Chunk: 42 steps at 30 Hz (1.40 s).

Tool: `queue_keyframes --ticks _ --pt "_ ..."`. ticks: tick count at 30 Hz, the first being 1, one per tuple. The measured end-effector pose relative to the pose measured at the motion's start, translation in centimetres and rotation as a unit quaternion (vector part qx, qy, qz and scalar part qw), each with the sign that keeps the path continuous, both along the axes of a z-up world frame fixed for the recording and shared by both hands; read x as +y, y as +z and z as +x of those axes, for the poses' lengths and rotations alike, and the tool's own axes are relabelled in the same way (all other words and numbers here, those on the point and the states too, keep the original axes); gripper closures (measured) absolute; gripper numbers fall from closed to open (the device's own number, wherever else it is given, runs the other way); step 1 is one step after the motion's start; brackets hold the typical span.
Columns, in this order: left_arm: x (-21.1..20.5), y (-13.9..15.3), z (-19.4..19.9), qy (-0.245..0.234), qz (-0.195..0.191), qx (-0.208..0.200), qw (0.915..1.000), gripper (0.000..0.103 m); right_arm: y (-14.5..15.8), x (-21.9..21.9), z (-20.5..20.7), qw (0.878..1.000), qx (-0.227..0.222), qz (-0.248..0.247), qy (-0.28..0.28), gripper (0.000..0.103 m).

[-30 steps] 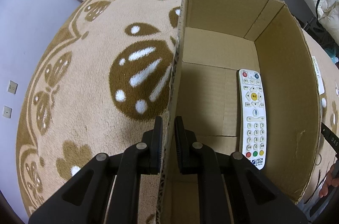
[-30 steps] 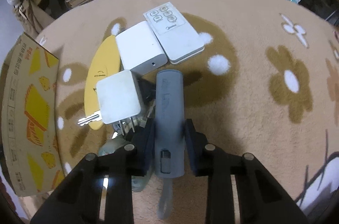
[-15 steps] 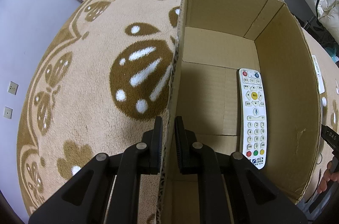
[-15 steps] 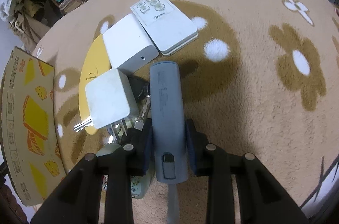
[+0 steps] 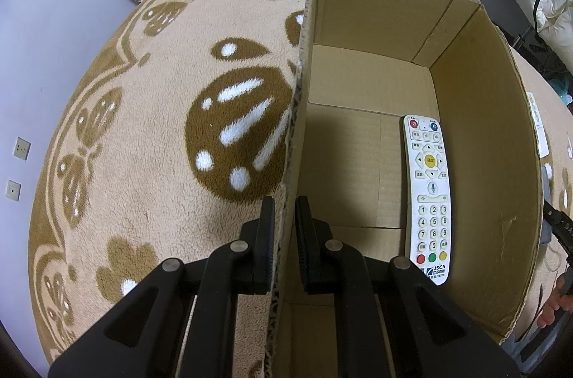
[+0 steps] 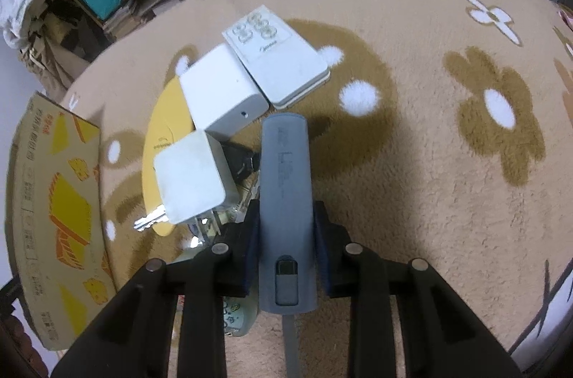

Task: Organize rigid objects
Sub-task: 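Grasp the light-blue power bank with the right gripper and lift it, then carry the power bank into the box beside the remote and release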

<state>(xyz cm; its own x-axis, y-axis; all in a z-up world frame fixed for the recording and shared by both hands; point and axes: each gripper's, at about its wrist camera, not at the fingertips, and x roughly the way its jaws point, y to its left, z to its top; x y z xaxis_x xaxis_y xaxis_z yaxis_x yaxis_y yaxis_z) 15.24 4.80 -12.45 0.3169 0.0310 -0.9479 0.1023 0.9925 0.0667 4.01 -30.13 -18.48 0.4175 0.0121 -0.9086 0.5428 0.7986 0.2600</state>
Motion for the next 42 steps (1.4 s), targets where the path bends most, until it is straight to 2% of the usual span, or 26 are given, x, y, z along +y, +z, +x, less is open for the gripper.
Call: queue_keyframes --ticks 7,14,21,42 --pt "0.2 0.0 0.0 0.001 -0.005 0.001 1.0 0.093 2.5 -0.2 -1.7 0.999 -0.037 -0.004 -0.019 0.074" --pt "0.0 0.0 0.0 -0.003 0.0 -0.001 1.0 0.093 4.6 1.4 -0.9 0.997 -0.069 -0.023 -0.009 0.074" --pt "0.1 0.1 0.0 -0.001 -0.003 0.0 1.0 0.093 6.4 2.3 -0.9 0.994 -0.105 -0.013 0.004 0.074" --pt "0.2 0.2 0.1 0.002 -0.011 0.001 0.9999 0.094 12.9 8.4 2.6 0.976 -0.198 0.0 0.087 0.074"
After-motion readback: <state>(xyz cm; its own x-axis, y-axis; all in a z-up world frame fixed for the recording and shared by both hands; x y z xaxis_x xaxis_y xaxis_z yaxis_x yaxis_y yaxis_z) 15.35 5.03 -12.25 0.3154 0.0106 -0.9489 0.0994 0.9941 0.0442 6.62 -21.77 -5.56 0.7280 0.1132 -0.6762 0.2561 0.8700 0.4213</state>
